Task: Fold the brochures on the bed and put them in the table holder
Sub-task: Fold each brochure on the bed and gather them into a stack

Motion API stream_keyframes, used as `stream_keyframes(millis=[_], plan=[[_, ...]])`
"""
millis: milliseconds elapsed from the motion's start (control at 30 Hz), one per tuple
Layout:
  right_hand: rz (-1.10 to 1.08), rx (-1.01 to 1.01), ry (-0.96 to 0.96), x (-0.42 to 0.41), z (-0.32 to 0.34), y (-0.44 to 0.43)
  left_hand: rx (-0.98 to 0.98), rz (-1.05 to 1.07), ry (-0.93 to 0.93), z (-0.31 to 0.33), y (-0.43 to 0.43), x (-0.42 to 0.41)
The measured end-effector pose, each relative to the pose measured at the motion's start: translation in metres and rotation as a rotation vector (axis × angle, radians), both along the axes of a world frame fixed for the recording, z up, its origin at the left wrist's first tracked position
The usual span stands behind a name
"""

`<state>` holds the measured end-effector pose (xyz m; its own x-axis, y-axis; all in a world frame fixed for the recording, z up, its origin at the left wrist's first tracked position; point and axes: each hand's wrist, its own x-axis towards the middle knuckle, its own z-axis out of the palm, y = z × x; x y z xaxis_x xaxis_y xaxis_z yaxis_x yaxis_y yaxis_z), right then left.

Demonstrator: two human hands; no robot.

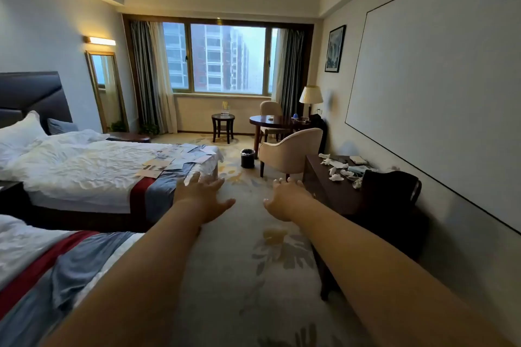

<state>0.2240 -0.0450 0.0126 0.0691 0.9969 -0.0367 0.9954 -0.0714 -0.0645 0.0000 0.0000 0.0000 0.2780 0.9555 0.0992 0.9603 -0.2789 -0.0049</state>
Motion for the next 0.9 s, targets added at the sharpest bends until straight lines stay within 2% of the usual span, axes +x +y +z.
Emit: stream_keyframes(millis=[267, 467, 700, 900], plan=[[-0.01, -0.035, -0.022, 0.026, -0.027, 0.122, 0.004, -0.039, 0.071, -0.012, 0.122, 0.032], [-0.068, -0.061, -0.008, 0.031, -0.038, 0.25, -0.035, -0.06, -0.011, -0.03, 0.247, 0.043], [-0.076, -0.058, -0.023, 0.044, -0.026, 0.392, -0.043, -0.073, -0.009, -0.034, 0.409, 0.063], [-0.082, -0.018, 0.016, 0.092, -0.036, 0.523, -0.044, -0.085, 0.026, -0.036, 0.542, 0.115]])
